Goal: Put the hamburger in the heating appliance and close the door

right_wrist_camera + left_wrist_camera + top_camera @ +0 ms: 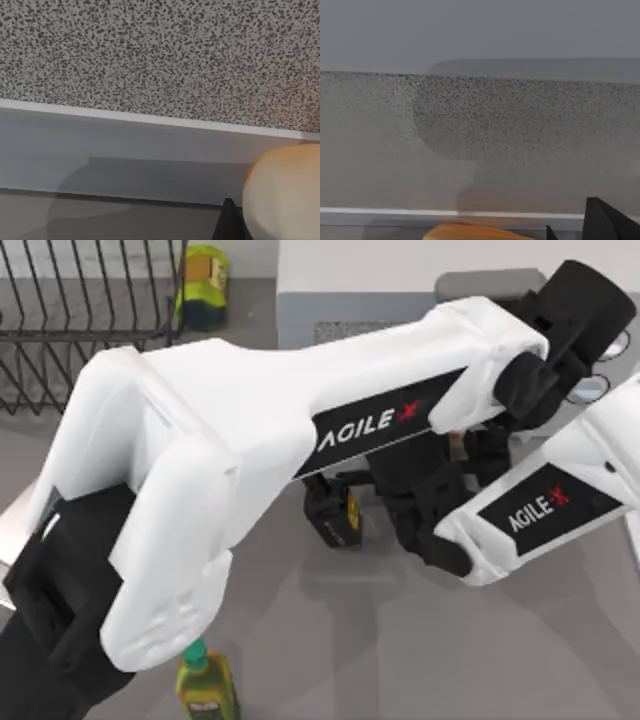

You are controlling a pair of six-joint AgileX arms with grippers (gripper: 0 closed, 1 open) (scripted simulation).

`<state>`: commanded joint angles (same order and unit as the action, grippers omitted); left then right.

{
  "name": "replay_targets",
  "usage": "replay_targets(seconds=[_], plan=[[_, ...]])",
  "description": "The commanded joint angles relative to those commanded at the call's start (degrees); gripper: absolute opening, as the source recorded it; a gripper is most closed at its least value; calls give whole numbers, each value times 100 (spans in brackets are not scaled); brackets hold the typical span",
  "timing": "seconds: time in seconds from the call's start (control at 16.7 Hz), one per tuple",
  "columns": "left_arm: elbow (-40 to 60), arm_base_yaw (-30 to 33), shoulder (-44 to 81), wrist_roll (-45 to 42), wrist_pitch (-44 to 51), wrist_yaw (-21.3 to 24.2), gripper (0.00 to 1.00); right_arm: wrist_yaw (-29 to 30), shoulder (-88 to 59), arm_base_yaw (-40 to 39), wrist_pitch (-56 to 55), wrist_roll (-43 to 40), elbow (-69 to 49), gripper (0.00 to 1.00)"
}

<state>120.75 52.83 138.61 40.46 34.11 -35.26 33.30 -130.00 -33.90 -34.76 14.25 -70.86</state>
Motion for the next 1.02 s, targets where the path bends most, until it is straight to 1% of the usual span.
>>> replay_targets(seconds=[0.18,0.66,0.84,1.02], plan=[[882,-115,518,-109,312,79,0,0,0,0,0,0,0,100],[3609,-563,2037,-513,1283,382,0,0,0,0,0,0,0,100],[4271,-678,2385,-624,1515,468,0,0,0,0,0,0,0,100],[4471,-707,2490,-658,1584,494,0,0,0,0,0,0,0,100]])
